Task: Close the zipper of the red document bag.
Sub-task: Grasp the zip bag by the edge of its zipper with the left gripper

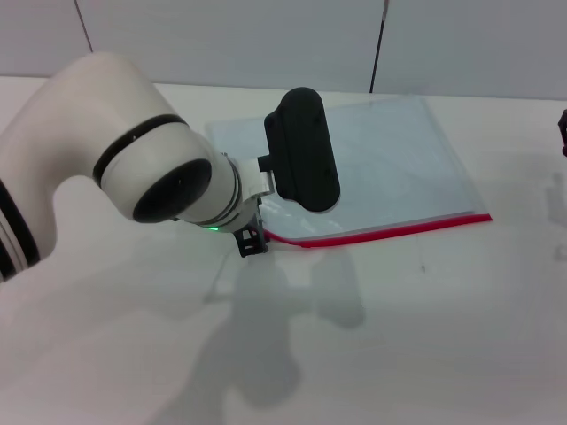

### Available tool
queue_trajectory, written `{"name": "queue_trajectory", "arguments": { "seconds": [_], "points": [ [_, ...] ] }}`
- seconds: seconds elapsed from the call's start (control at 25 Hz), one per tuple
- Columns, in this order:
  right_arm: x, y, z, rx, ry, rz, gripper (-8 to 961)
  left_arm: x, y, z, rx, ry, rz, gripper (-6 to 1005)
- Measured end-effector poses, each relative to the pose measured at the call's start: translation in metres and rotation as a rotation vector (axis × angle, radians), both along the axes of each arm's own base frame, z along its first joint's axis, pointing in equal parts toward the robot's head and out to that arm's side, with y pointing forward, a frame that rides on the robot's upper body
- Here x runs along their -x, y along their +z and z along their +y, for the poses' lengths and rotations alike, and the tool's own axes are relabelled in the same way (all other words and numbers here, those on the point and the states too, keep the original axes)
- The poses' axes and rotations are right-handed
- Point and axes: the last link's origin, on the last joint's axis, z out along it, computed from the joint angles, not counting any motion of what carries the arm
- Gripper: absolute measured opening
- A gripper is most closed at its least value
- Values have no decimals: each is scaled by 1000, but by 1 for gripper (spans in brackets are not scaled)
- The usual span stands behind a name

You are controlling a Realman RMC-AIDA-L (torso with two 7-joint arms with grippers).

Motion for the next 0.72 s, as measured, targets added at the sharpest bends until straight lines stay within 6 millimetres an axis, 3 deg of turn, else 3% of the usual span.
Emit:
{"name": "queue_trajectory", "arguments": {
  "seconds": [0.72],
  "points": [
    [0,-1,0,2,0,2,636,9,0,11,-43,-3,-32,519]
  ]
}}
